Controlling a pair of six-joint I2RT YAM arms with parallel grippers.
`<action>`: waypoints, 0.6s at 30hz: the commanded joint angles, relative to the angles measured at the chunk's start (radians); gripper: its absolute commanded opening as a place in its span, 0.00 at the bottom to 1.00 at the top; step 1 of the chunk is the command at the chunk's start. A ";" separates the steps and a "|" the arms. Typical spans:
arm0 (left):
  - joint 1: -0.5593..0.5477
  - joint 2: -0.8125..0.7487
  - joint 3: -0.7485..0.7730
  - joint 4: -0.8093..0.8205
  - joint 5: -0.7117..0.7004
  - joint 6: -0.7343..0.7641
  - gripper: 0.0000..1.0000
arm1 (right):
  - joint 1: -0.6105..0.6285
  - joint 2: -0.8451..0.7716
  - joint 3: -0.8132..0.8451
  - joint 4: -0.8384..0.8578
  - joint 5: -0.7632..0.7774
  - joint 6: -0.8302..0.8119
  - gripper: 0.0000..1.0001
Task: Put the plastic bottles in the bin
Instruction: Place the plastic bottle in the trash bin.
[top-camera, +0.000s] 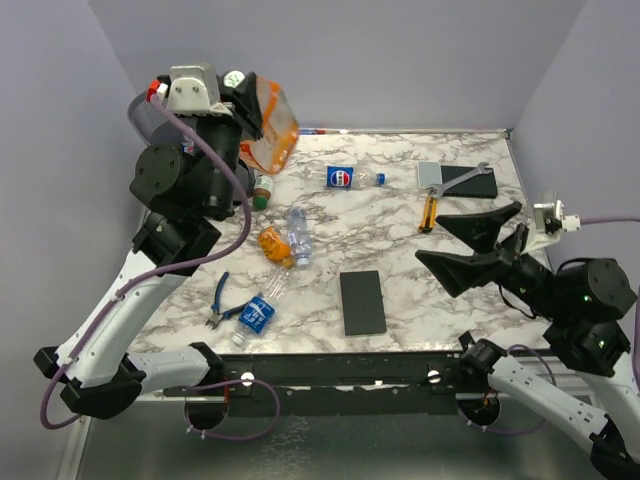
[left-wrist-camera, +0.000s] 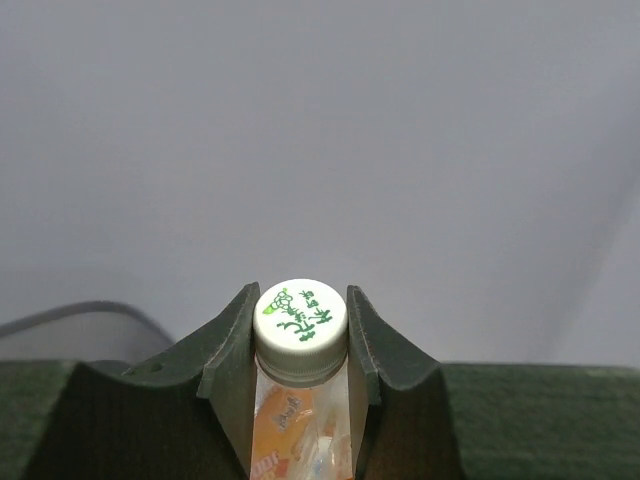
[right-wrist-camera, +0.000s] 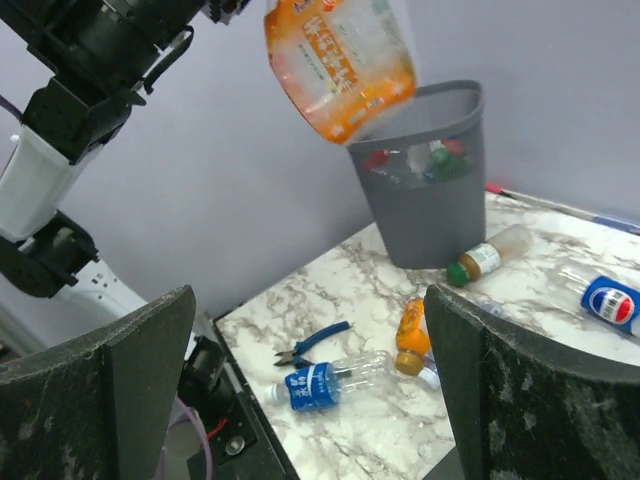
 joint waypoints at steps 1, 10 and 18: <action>0.118 0.098 0.023 0.209 -0.380 0.333 0.00 | 0.003 -0.108 -0.179 0.010 0.228 0.057 1.00; 0.442 0.294 0.099 0.496 -0.402 0.348 0.00 | 0.002 -0.196 -0.377 -0.043 0.239 0.200 0.99; 0.584 0.394 0.056 0.754 -0.266 0.272 0.00 | 0.003 -0.291 -0.503 -0.044 0.215 0.257 0.98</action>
